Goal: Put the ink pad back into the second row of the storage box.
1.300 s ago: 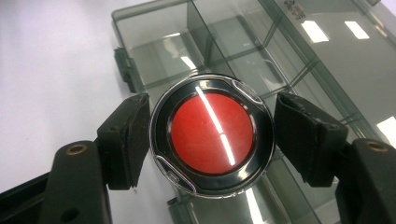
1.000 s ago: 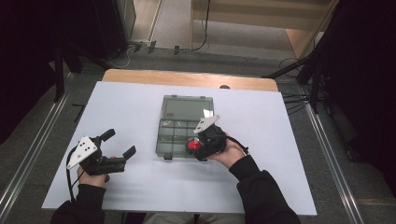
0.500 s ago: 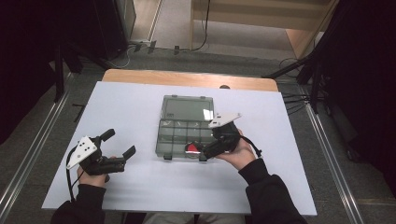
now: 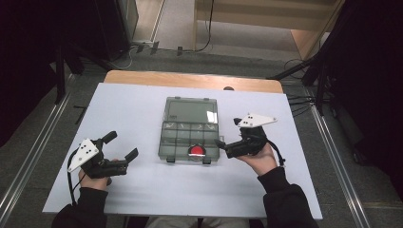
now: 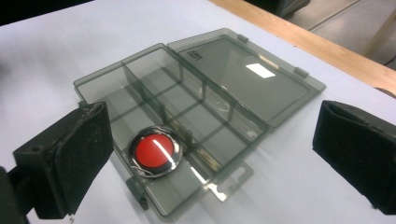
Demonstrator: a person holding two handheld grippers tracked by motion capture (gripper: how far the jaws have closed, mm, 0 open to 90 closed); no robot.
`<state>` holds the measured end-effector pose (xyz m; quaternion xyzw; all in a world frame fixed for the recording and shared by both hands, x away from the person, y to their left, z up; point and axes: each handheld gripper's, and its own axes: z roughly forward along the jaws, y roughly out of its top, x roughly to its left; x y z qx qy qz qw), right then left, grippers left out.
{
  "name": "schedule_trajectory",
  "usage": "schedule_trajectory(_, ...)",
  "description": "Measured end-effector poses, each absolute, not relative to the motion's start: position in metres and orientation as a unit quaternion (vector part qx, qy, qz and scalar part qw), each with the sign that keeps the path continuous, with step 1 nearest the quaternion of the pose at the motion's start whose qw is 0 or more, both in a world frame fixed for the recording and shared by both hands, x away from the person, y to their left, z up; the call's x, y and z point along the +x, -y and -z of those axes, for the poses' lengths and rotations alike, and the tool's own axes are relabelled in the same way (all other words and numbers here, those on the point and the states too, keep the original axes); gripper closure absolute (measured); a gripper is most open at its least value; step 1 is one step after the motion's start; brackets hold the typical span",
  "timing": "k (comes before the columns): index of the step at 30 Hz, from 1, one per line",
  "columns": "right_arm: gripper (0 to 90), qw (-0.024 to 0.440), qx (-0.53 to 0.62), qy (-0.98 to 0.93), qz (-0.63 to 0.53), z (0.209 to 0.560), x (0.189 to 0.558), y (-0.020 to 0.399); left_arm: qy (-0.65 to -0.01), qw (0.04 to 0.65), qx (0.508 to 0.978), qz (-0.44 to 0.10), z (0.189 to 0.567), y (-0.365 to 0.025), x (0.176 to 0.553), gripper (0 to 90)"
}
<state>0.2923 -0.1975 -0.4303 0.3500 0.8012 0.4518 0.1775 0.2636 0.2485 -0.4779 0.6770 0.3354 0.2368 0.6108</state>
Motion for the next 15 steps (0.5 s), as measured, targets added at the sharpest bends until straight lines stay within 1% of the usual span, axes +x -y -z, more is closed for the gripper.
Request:
schedule_trajectory(7,0.0,0.183,0.361,-0.793,-0.455,0.431,0.285,0.212,-0.335,0.611,0.677,-0.235,0.478,-0.248,0.264,0.0)
schedule_trajectory(15,0.0,0.212,0.371,-0.763,-0.486,0.43,0.268,0.233,-0.335,0.61,0.678,-0.237,0.478,-0.248,0.263,0.0)
